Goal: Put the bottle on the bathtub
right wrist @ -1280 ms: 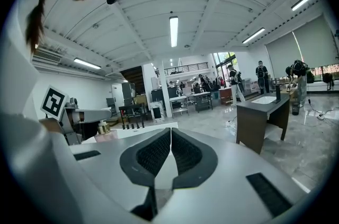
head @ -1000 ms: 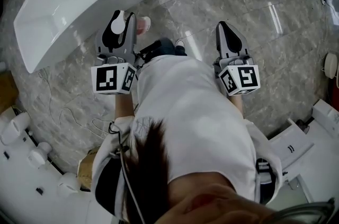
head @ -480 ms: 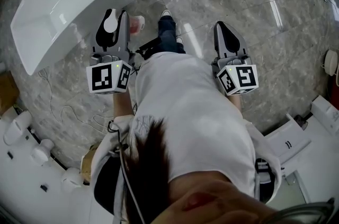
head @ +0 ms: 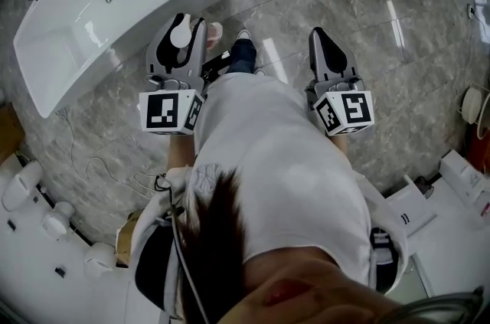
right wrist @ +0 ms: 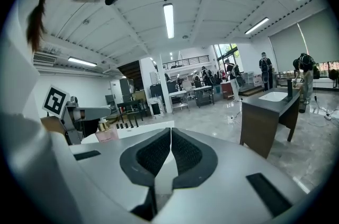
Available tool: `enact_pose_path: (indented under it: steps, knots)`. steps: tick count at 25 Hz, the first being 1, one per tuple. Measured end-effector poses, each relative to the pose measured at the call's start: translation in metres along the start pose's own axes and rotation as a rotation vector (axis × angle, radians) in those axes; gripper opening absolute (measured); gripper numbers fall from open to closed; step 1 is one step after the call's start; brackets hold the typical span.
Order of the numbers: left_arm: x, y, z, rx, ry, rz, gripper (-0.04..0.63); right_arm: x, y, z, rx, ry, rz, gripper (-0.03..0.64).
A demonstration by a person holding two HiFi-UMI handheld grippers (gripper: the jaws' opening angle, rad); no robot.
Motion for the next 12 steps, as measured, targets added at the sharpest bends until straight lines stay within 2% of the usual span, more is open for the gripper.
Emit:
enact_pose_path:
  steps: [5, 12]
  knots:
    - [-0.037, 0.009, 0.030, 0.003, -0.011, -0.001, 0.163, -0.052, 0.020, -0.006, 0.017, 0.001, -0.006, 0.014]
    - [-0.067, 0.016, 0.061, -0.007, -0.005, -0.010, 0.163, -0.089, 0.027, -0.013, 0.013, -0.022, 0.003, 0.014]
Point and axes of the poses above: the fingertips, and each gripper's own axes: x backward along the fingers, z to its left, y out of its top, the point moved 3 cm from there along x, backward along the fingers, and after that the axes turned 9 degrees about y, right-handed, at the moved point
